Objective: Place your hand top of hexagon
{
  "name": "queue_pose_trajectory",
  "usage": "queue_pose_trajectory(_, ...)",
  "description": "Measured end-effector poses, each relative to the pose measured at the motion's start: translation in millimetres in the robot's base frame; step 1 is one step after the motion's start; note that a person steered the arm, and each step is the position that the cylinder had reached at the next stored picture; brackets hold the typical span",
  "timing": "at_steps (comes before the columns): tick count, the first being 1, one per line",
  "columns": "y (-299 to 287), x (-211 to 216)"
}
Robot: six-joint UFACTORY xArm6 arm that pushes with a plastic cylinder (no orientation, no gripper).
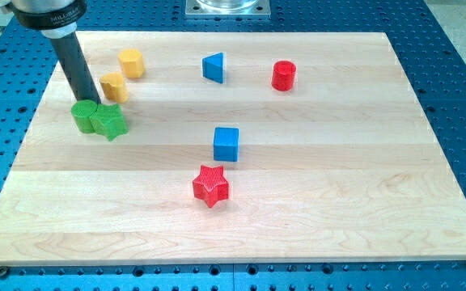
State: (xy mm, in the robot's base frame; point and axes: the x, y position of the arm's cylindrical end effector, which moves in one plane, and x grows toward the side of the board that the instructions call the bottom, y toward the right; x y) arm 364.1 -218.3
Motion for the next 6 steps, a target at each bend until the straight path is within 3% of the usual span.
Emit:
queue_pose_trajectory(1, -23, -17)
queue_pose_trajectory(3, 6, -83)
queue_pose_trajectory(4, -20, -100)
queue_pose_trajectory(5, 29, -115)
queue_pose_trajectory(6, 55, -101)
